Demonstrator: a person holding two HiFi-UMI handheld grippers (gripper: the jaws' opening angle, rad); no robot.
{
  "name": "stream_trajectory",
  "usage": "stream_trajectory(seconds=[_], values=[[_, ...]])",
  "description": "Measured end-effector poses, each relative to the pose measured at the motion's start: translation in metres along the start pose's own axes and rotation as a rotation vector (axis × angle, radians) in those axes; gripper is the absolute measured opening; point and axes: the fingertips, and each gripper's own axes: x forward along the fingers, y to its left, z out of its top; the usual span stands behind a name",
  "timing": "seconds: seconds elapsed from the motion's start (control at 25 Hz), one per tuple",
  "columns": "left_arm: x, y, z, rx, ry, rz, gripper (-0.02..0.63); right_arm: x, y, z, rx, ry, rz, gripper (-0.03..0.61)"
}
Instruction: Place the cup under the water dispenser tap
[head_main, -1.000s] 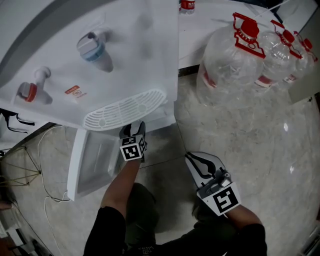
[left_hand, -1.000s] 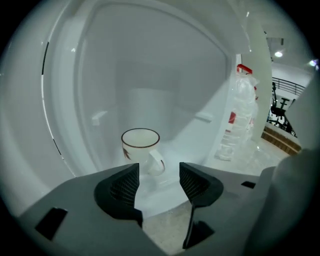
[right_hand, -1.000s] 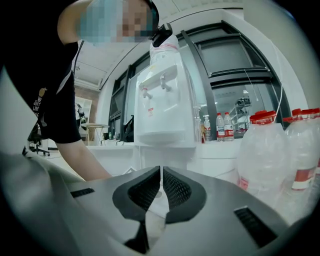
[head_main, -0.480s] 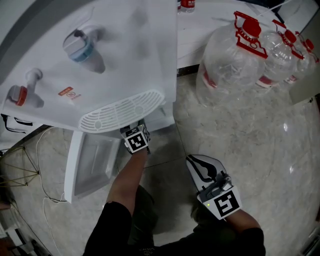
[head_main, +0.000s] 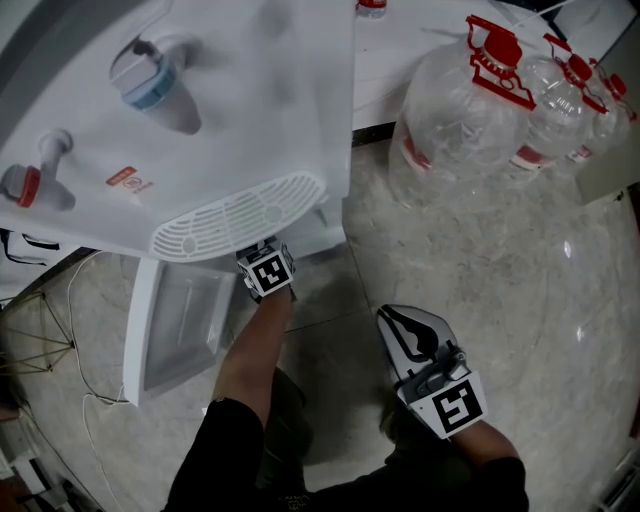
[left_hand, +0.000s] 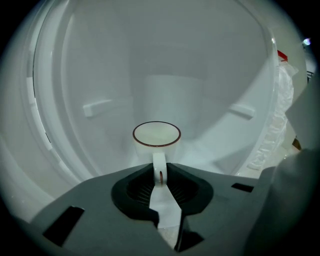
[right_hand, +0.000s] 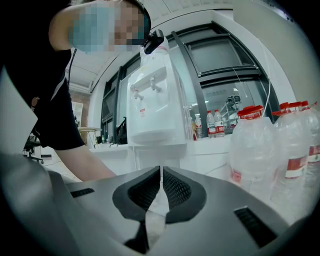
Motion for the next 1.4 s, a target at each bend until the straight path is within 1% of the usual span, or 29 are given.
stream_trajectory(seconds=[0.2,0.36,0.52,0.6,0.84,0.96,1.04,1.16,1.28,1.4], values=[[-0.001,-0.005,-0.004,-0.044,0.006,-0.092,0.075,-0.002,0.001,0.002,0.002,-0.008,-0.005,0.046],[-0.008,-0.001,-0.004,-0.020,-0.013,-0.133,0.072,-0.005,0.003,0.003,0.000,-0.011,-0.008,0.046],[-0.016,-0.003,-0.005,-0.005,-0.032,-0.211,0.071,-0.006,0.004,0.004,0.004,-0.014,-0.013,0.046],[-0.023,-0.004,-0.005,0.017,-0.043,-0.252,0.071,-0.007,0.006,0.005,0.003,-0.018,-0.012,0.046],[-0.055,-0.016,-0.004,0.148,-0.093,-0.418,0.071,-0.007,0.006,0.007,0.010,-0.030,-0.017,0.046],[-0.075,-0.022,0.001,0.226,-0.117,-0.510,0.071,-0.005,0.008,0.007,0.010,-0.026,-0.007,0.046],[-0.089,-0.024,0.006,0.276,-0.135,-0.561,0.071,-0.003,0.011,0.007,0.008,-0.020,0.008,0.046],[-0.114,-0.027,0.014,0.339,-0.167,-0.634,0.071,-0.001,0.011,0.006,0.006,-0.025,0.005,0.046],[-0.144,-0.031,0.019,0.454,-0.202,-0.707,0.071,0.001,0.012,0.004,0.013,-0.020,0.009,0.046],[-0.175,-0.038,0.020,0.574,-0.233,-0.788,0.071,0.003,0.016,0.000,0.012,-0.009,0.033,0.046]])
